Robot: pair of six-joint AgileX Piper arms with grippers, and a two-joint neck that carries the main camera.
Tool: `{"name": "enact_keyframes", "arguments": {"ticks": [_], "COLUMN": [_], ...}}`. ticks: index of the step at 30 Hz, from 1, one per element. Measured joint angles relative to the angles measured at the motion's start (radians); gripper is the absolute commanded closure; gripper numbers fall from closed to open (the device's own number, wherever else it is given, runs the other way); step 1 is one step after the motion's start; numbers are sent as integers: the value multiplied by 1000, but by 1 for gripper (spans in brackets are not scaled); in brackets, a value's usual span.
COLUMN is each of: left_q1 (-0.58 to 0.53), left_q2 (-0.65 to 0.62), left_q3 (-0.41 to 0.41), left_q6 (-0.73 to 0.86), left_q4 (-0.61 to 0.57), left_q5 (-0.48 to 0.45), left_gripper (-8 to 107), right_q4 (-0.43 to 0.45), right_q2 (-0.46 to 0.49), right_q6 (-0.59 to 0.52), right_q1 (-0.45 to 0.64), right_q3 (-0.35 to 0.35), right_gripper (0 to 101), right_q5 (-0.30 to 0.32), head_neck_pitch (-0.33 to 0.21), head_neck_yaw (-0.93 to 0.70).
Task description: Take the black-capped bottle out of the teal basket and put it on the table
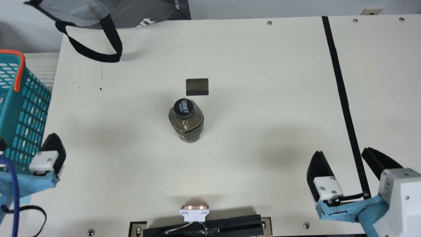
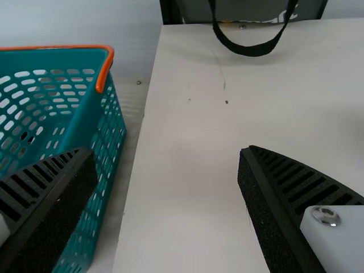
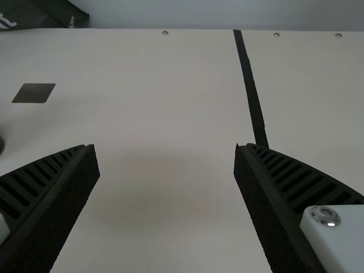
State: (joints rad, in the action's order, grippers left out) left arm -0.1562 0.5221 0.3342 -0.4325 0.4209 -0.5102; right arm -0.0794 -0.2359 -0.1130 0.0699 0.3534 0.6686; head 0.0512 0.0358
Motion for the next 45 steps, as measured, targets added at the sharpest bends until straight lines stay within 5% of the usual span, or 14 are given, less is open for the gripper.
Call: {"name": "enact_keyframes", "arguments": {"ticks": [17,38,45], "left_q1": [153,449,456], "left_q2": [-222,-433,-433], "left_q3": [-72,-100,-100], "left_q6": [248,669,691], "left_q4": [-225,-646,-665], "left_q5": [-73,-231,-231], "left_gripper": [-8,-8,-8], "right_q4": [0,0,0], "right_q2": [0,0,0], "right_q6": [0,0,0], "right_q1": [0,0,0], "right_q3": [0,0,0], "right_gripper": [10,10,10], "right_q5": [-1,0,-1], "head_neck_pitch": [0,0,0], "head_neck_yaw": [0,0,-5]}}
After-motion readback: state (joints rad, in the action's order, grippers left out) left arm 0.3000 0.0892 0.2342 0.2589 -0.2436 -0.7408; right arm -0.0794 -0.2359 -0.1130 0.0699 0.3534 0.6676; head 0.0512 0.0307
